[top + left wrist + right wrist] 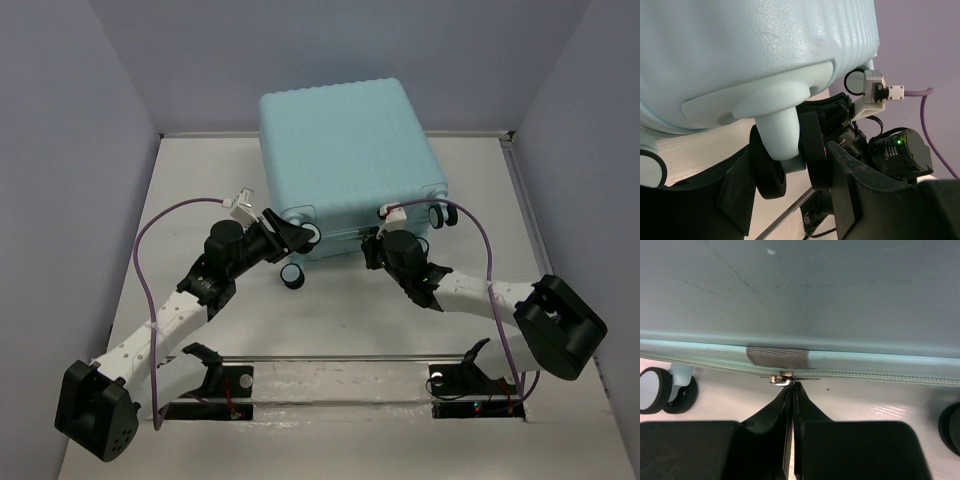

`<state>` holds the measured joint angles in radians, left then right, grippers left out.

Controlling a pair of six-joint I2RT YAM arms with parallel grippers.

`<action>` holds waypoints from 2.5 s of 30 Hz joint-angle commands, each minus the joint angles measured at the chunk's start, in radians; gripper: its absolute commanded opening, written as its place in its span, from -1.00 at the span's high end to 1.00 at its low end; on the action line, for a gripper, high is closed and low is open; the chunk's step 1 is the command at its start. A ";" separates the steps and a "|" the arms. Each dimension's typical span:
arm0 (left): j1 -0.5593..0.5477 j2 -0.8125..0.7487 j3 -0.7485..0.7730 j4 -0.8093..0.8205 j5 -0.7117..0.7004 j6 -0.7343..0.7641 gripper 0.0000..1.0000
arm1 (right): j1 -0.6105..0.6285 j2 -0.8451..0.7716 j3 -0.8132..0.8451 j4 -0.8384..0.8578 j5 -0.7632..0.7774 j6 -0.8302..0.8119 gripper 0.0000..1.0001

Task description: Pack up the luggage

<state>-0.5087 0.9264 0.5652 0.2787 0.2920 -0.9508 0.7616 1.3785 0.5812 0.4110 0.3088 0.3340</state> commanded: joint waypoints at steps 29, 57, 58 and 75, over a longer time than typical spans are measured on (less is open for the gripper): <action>-0.014 -0.003 0.148 0.425 0.219 -0.075 0.88 | 0.472 0.510 0.396 0.758 -0.189 0.195 0.87; -0.037 0.031 0.118 0.491 0.207 -0.074 0.89 | 0.328 0.036 -0.080 0.214 0.095 0.183 0.52; -0.037 0.026 0.107 0.482 0.196 -0.068 0.89 | 0.285 -0.043 -0.069 0.127 0.079 0.183 0.42; -0.037 0.011 0.090 0.419 0.171 0.009 0.89 | -0.104 -0.188 0.101 -0.339 -0.195 -0.036 -0.13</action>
<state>-0.5304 1.0439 0.5972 0.3710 0.3828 -1.0645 0.6605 1.1660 0.6140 0.1017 0.2314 0.3695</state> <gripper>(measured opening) 0.611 0.561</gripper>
